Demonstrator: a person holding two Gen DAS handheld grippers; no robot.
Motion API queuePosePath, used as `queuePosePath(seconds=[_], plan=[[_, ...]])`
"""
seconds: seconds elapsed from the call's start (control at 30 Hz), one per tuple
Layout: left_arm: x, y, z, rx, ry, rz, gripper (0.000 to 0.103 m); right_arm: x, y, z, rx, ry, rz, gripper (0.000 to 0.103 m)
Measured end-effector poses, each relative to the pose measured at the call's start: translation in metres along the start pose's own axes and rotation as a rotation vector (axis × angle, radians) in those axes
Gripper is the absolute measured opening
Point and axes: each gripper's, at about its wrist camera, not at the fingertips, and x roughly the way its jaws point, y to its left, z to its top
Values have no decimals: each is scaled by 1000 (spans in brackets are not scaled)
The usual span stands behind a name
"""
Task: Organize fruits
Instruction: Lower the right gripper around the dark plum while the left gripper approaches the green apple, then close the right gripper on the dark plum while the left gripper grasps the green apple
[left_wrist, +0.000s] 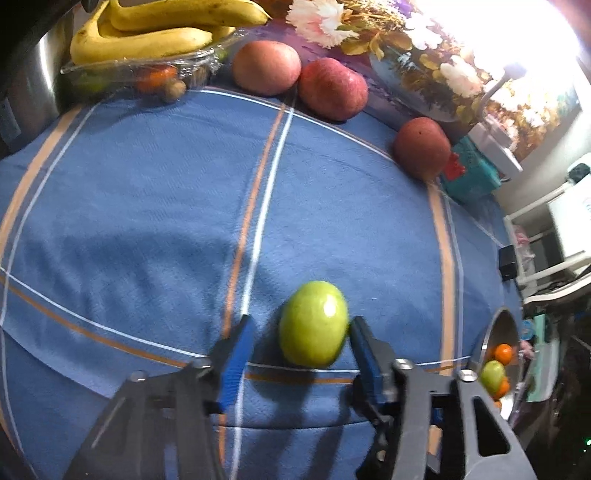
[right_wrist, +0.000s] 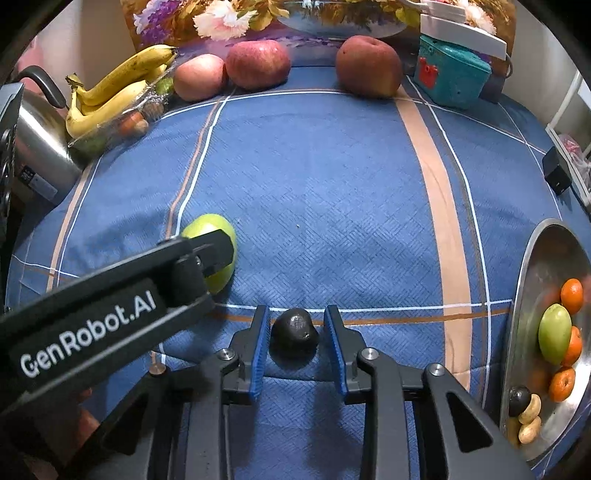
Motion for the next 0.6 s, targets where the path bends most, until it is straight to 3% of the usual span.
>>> queuePosePath(seconds=[0.07, 0.17, 0.6], plan=[[-2, -1, -1, 1, -2, -10, 42, 0, -2, 0, 7, 3, 6, 31], [-1, -4, -1, 7, 1, -4, 42, -1, -2, -1, 7, 2, 13, 26], [-23, 1, -4, -30, -1, 16, 41, -20, -5, -3, 18, -28, 44, 25]])
